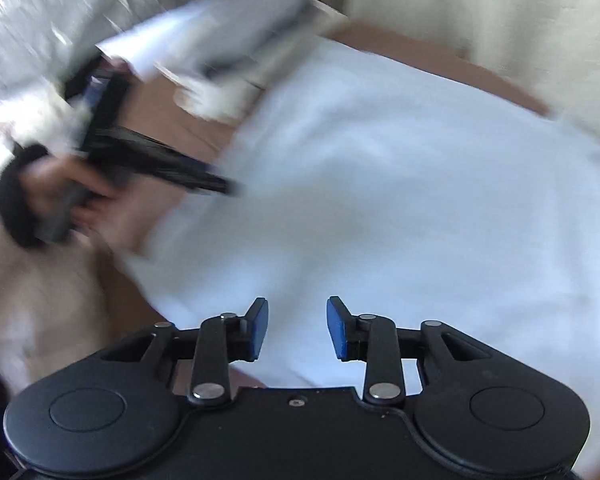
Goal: Fold clothes
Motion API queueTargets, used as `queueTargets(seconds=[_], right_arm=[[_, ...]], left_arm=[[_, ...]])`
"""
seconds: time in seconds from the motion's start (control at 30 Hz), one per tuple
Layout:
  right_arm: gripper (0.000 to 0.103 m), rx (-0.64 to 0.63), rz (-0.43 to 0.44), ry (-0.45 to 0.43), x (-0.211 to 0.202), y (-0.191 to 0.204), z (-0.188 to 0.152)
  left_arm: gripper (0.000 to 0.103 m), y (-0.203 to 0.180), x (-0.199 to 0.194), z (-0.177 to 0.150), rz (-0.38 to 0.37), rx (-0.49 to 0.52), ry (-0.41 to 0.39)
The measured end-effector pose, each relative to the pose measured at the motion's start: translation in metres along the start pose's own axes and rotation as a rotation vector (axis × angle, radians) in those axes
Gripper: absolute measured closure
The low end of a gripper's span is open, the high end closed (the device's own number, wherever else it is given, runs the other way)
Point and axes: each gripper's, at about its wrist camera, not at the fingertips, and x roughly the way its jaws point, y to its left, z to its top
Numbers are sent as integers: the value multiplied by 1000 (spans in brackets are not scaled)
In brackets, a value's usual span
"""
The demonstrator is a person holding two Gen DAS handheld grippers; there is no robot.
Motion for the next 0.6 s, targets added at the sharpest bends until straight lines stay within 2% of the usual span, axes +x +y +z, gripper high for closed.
queueTargets(seconds=[0.1,0.2,0.3,0.33,0.4,0.47,0.53,0.6], right_arm=[[56,6,-161,77,-21,-53,-37],[56,115,-293,106,-33,-102,-71],[56,351,-474,154,-41,-146,-89],[56,431,-497,175,-43,-156,-93],[57,542,-461,201,-53,-165,-100],[56,595,-435,204,-68,-149,-102],[56,585,-397,191,-85,-125,-101],[49,526,-344,193,-87,-103,-95]], left_arm=[[47,-41,-7,-10,26,139,-12],[45,-71,-11,-15,58,276,-59],[45,-72,-11,-22,63,279,-25],[45,-71,-12,-23,54,265,-16],[45,-69,-14,-26,45,251,-16],[45,-75,-16,-33,47,283,-12],[45,-78,-17,-36,50,328,-20],[45,-78,-26,-44,42,369,-36]])
